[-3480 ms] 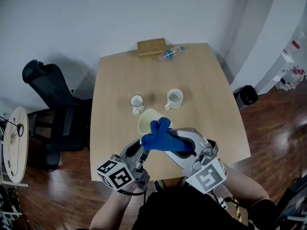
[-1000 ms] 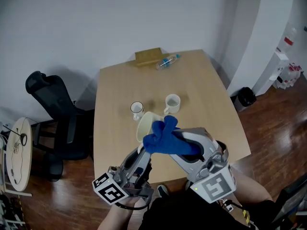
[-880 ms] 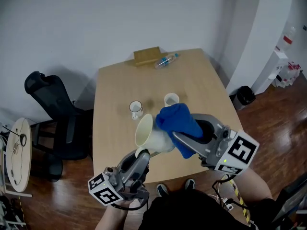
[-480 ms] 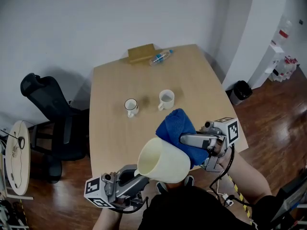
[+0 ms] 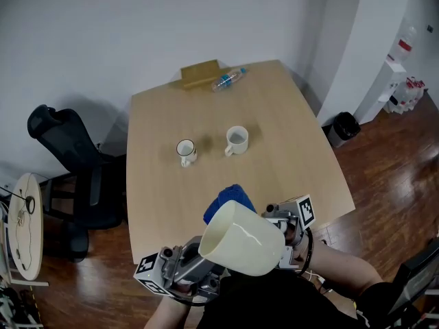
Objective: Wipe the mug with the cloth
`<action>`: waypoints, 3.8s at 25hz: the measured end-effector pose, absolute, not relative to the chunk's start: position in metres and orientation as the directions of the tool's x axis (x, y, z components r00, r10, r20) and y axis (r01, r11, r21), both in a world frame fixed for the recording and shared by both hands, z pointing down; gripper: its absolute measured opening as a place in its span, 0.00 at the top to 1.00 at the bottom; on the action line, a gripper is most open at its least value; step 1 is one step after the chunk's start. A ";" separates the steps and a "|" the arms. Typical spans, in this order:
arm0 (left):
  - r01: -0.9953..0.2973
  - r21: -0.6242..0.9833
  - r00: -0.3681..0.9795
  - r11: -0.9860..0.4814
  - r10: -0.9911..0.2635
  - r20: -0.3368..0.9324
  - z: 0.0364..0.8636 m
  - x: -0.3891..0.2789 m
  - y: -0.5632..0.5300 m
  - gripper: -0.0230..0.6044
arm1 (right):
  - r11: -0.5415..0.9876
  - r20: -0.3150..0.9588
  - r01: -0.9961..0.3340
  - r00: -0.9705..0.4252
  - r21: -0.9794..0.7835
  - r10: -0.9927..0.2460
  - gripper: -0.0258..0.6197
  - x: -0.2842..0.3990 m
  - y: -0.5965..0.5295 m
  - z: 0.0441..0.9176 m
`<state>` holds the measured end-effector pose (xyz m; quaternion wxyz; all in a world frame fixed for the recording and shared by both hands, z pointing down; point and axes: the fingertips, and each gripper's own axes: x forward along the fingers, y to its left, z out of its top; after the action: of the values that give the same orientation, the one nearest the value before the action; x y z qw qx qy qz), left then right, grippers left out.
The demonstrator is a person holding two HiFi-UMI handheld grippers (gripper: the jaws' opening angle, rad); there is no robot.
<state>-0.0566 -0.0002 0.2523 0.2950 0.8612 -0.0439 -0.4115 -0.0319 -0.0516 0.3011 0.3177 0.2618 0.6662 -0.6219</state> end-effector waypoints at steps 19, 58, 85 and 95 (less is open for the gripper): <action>-0.221 0.658 0.560 -0.720 -0.646 -0.519 0.269 -0.098 -0.056 0.89 | 0.717 -0.333 -0.043 -0.865 -0.696 -0.375 0.79 0.015 -0.137 0.305; 0.165 0.591 0.563 -0.789 -0.417 -0.714 0.255 -0.083 -0.015 0.89 | 0.044 -0.785 0.784 -0.617 -0.619 -0.060 0.79 -0.027 -0.062 0.300; -0.380 0.710 0.455 -0.593 -0.788 -0.414 0.298 -0.125 -0.072 0.88 | 0.301 -0.419 0.341 -0.873 -0.891 -0.249 0.79 -0.040 -0.078 0.351; -0.365 0.734 0.472 -0.573 -0.793 -0.385 0.310 -0.113 -0.068 0.88 | 0.241 -0.363 0.294 -0.871 -0.925 -0.331 0.79 -0.031 -0.102 0.372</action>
<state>-0.1128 -0.0682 0.3099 0.2912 0.8071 -0.3587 -0.3677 -0.0307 -0.1015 0.3723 0.2537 -0.0124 0.7457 -0.6160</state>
